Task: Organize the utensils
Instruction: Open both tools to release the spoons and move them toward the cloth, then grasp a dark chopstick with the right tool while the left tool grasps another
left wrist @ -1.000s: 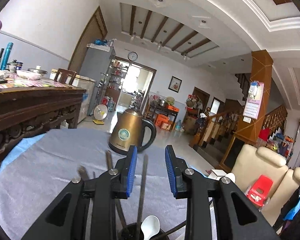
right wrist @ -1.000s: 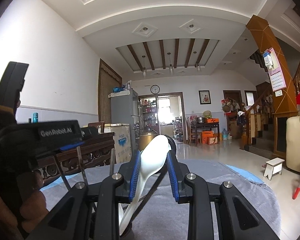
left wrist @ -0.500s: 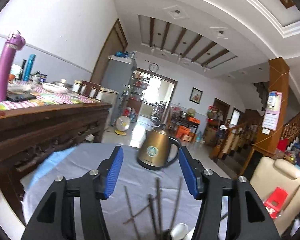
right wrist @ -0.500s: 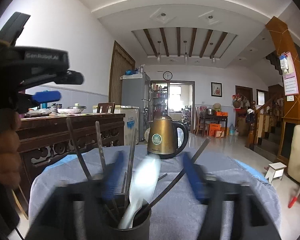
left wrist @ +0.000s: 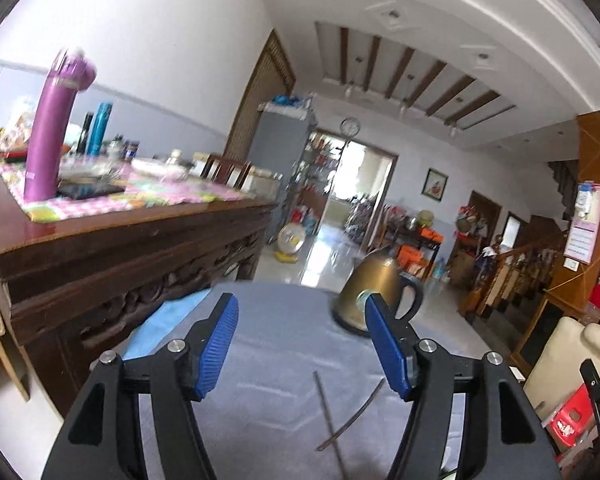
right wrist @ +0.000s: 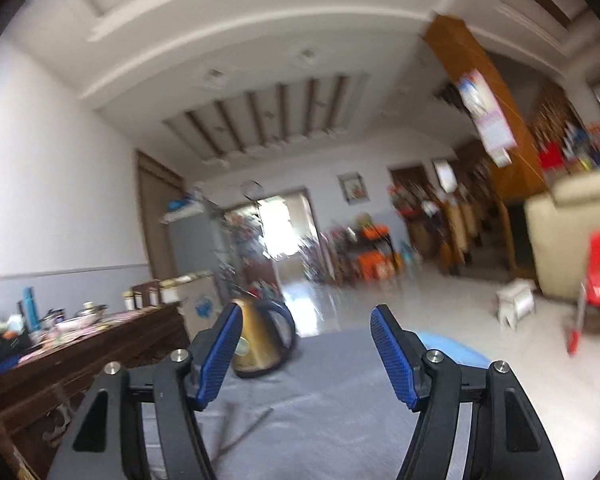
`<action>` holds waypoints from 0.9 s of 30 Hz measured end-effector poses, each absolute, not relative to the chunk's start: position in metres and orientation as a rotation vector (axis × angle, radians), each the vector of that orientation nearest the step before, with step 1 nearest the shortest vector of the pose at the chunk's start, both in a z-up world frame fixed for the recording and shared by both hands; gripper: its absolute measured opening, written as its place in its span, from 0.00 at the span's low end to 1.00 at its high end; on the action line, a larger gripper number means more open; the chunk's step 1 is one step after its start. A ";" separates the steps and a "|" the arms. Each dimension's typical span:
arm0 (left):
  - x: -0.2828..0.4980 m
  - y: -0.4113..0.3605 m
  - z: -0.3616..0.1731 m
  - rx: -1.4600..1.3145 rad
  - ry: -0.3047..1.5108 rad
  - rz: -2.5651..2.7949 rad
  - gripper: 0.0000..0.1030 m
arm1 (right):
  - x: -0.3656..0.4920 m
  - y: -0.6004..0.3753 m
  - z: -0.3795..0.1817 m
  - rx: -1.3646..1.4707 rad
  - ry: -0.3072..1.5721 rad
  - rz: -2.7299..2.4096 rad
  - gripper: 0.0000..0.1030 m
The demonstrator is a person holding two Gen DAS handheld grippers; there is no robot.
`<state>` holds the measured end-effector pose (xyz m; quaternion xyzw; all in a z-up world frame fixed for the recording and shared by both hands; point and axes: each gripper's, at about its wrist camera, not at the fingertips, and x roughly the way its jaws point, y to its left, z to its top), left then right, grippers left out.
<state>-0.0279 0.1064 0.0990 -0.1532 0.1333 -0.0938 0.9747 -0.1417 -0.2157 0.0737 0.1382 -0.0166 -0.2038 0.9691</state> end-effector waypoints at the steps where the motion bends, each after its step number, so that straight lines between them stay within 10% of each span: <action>1: -0.024 0.109 0.095 -0.315 0.288 -0.182 0.65 | -0.139 -0.226 0.071 0.314 -0.005 -0.429 0.68; 27: 0.152 0.056 -0.027 -0.084 0.993 -0.181 0.66 | 0.132 -0.306 -0.054 0.528 0.943 -0.069 0.44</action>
